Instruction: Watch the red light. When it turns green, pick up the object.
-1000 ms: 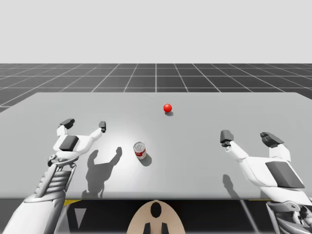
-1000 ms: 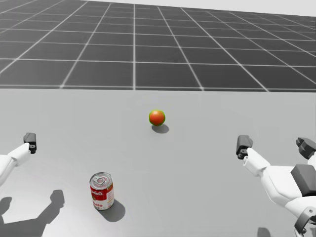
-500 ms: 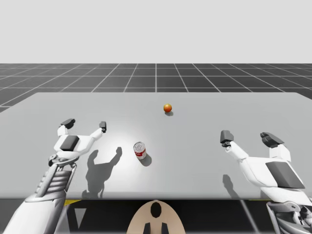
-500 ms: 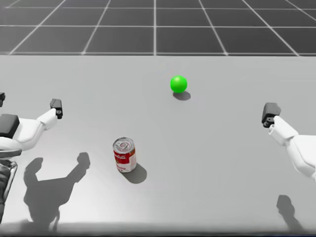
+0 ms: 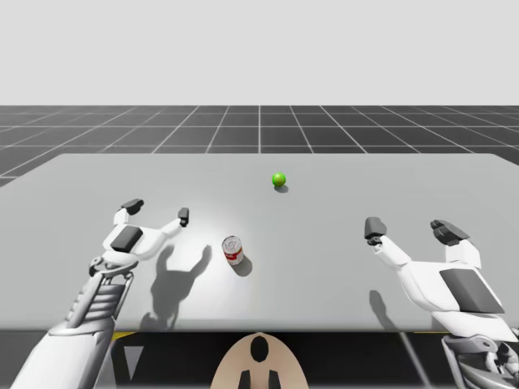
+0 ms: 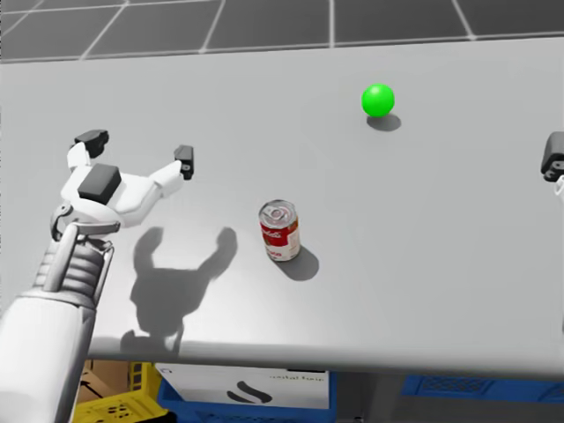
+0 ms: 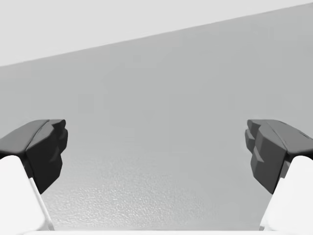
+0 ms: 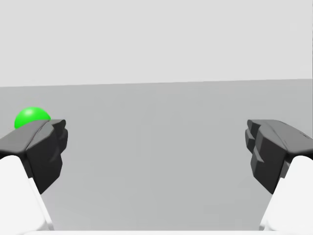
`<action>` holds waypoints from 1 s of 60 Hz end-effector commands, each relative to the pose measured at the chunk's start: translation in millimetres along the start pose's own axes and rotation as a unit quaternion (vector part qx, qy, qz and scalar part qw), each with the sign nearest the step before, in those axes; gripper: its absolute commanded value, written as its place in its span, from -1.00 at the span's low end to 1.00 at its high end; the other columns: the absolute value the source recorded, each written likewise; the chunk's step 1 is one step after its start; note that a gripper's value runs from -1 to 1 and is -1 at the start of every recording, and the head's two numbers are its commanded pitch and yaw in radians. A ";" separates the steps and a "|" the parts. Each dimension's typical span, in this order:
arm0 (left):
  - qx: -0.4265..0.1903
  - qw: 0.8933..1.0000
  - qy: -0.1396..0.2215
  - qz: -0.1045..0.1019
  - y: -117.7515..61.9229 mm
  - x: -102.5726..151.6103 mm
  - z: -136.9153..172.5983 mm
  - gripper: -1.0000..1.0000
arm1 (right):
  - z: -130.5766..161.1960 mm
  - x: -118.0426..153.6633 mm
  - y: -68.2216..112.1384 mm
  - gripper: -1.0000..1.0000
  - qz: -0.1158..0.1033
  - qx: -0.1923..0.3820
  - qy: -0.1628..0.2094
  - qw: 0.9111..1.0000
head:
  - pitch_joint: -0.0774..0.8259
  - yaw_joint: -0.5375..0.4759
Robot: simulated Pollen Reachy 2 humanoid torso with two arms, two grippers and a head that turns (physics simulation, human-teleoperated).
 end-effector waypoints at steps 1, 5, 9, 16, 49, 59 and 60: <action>-0.106 0.994 0.030 0.021 -10.3 6.7 9.1 -1.00 | 0.4 -2.0 1.2 -1.00 -0.005 -0.004 0.003 1.000 | 0.67 0.31; -0.194 0.979 0.058 0.019 -17.4 11.1 23.3 -1.00 | 0.4 -2.2 1.3 -1.00 -0.004 -0.005 0.003 1.000 | 0.67 0.32; -0.260 0.961 0.090 0.038 -21.7 13.4 37.8 -1.00 | 0.0 -2.9 0.9 -1.00 -0.001 -0.007 0.003 1.000 | 0.68 0.34; -0.319 0.938 0.120 0.055 -24.0 6.9 48.0 -1.00 | -0.3 -4.0 0.9 -1.00 0.002 -0.010 0.004 1.000 | 0.68 0.34; -0.348 0.917 0.175 0.084 -90.6 -30.2 20.2 -1.00 | -1.6 -4.4 -2.2 -1.00 -0.002 -0.009 0.006 1.000 | 0.66 0.36; -0.355 0.915 0.176 0.076 -115.3 -25.2 4.2 -1.00 | -1.6 -3.6 -3.2 -1.00 -0.005 -0.009 0.005 1.000 | 0.66 0.35; -0.355 0.915 0.176 0.075 -116.5 -24.7 3.3 -1.00 | -1.6 -3.6 -3.3 -1.00 -0.005 -0.009 0.005 1.000 | 0.66 0.35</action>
